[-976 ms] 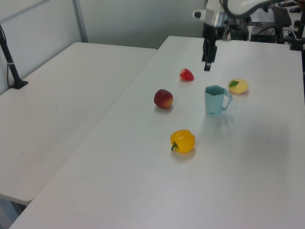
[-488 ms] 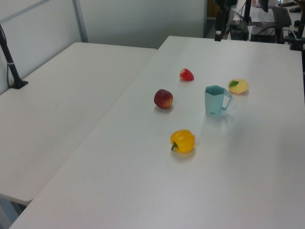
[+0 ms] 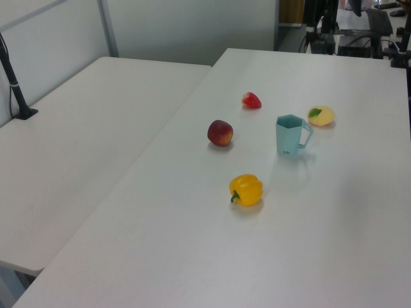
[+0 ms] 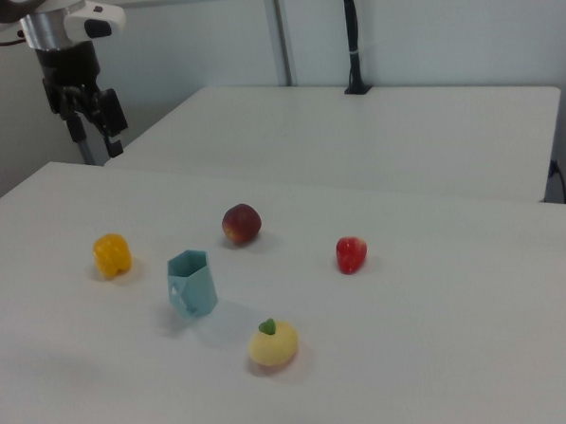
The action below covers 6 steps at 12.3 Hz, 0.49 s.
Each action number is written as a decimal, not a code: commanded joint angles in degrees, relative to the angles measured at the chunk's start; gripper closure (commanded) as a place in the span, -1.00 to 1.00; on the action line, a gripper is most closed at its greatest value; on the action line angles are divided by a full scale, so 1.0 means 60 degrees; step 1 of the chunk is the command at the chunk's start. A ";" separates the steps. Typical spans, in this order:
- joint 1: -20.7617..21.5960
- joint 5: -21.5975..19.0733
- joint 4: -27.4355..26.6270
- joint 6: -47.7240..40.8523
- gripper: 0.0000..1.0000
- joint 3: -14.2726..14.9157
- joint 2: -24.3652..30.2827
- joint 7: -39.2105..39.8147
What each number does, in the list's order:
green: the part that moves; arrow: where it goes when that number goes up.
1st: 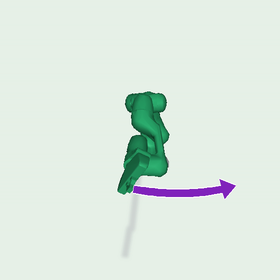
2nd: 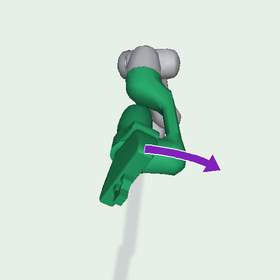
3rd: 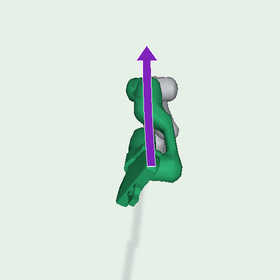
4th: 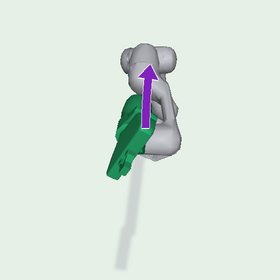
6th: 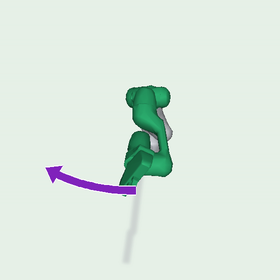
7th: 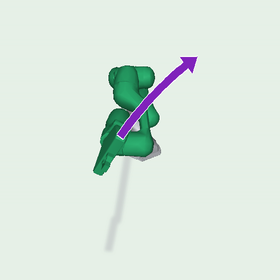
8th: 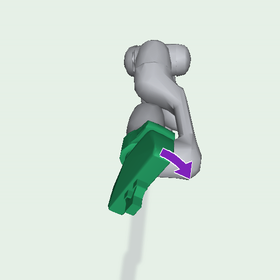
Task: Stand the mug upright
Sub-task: 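Open the gripper and lift it away from the mug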
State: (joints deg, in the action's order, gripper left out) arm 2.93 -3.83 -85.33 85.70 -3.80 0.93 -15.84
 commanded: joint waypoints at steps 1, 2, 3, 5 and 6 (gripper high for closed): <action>-0.0195 -0.0036 -0.0806 0.0260 -1.00 0.0090 0.0620 0.1756; -0.0093 -0.0036 -0.1083 0.0552 -1.00 0.0309 0.0752 0.2182; 0.0038 -0.0036 -0.1231 0.0990 -1.00 0.0558 0.0797 0.2709; 0.0054 -0.0036 -0.1392 0.1651 -1.00 0.0750 0.0783 0.3328; 0.0054 -0.0036 -0.1510 0.1958 -1.00 0.0837 0.0783 0.3344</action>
State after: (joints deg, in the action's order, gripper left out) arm 1.93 -3.83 -90.25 92.44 -0.95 3.46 1.19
